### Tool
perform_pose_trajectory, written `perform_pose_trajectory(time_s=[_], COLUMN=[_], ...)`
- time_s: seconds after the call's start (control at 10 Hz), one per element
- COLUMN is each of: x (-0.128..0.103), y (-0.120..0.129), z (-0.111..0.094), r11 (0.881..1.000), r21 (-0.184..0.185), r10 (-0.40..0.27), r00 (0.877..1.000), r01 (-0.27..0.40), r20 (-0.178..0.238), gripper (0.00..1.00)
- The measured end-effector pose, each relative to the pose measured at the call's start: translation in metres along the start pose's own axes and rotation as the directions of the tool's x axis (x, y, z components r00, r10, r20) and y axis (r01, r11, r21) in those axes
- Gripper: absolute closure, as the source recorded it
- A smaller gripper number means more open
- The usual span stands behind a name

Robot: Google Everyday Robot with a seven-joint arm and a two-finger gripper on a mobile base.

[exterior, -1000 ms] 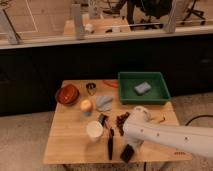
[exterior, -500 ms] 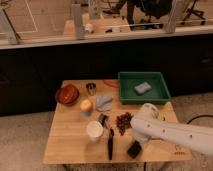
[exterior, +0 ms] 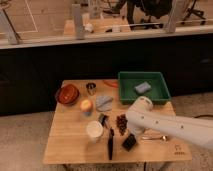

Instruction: Wipe table surface with eraser

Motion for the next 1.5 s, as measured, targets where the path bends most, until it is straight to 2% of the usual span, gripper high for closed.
perform_pose_trajectory(time_s=[0.3, 0.6, 0.8, 0.9, 1.3, 1.5], x=[-0.033, -0.065, -0.075, -0.072, -0.032, -0.016], y=[-0.015, -0.007, 0.003, 0.009, 0.049, 0.051], z=[-0.007, -0.010, -0.009, -0.008, 0.003, 0.008], r11=[0.997, 0.990, 0.988, 0.989, 0.996, 0.998], r21=[0.018, 0.015, 0.009, 0.003, -0.042, -0.056], r10=[-0.072, -0.140, -0.155, -0.146, -0.076, -0.034], r00=[0.997, 0.990, 0.988, 0.989, 0.997, 0.999], r01=[0.072, 0.140, 0.155, 0.146, 0.075, 0.033], r20=[0.008, -0.002, -0.005, -0.007, -0.016, -0.016], gripper=[1.00, 1.00, 1.00, 1.00, 1.00, 1.00])
